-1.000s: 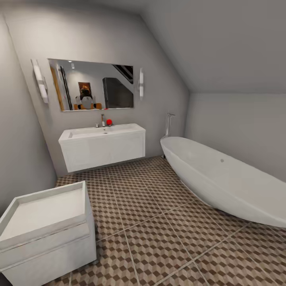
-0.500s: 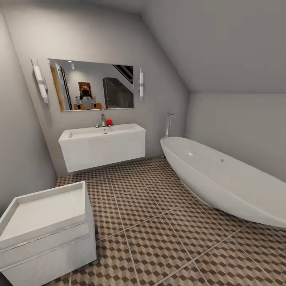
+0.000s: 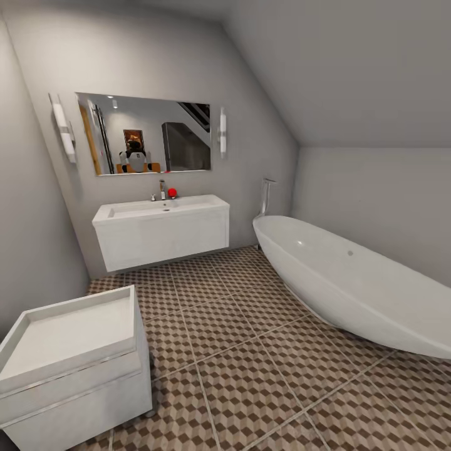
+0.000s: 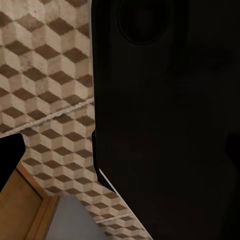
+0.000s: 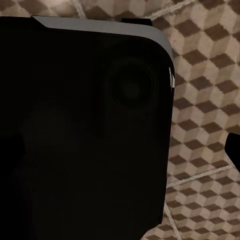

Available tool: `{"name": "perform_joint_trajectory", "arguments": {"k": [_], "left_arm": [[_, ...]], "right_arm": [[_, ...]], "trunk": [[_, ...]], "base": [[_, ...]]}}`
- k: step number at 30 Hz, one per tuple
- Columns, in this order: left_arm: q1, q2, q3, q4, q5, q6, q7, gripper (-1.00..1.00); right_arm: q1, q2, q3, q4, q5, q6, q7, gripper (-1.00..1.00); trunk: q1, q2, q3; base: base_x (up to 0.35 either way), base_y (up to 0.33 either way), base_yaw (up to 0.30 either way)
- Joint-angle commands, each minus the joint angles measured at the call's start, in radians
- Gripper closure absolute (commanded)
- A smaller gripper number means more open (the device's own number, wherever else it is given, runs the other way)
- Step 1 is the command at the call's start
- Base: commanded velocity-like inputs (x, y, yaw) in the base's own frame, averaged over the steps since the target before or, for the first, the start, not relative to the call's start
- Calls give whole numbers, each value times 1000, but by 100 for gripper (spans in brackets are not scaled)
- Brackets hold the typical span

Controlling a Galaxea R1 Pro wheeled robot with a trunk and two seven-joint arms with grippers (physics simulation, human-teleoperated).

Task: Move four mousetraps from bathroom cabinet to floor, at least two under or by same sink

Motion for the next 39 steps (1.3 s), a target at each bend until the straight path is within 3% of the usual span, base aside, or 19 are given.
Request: {"name": "perform_joint_trajectory", "arguments": {"k": [1,39], "left_arm": [[0,0,0,0,0,0,0,-100],[2,11,8,-4,8,-4,-2,-100]], "right_arm": [[0,0,0,0,0,0,0,-100],[-25,-18,3,-50,2,-1,0,-100]], "trunk": [[0,0,0],[0,0,0]], "base": [[0,0,0],[0,0,0]]}}
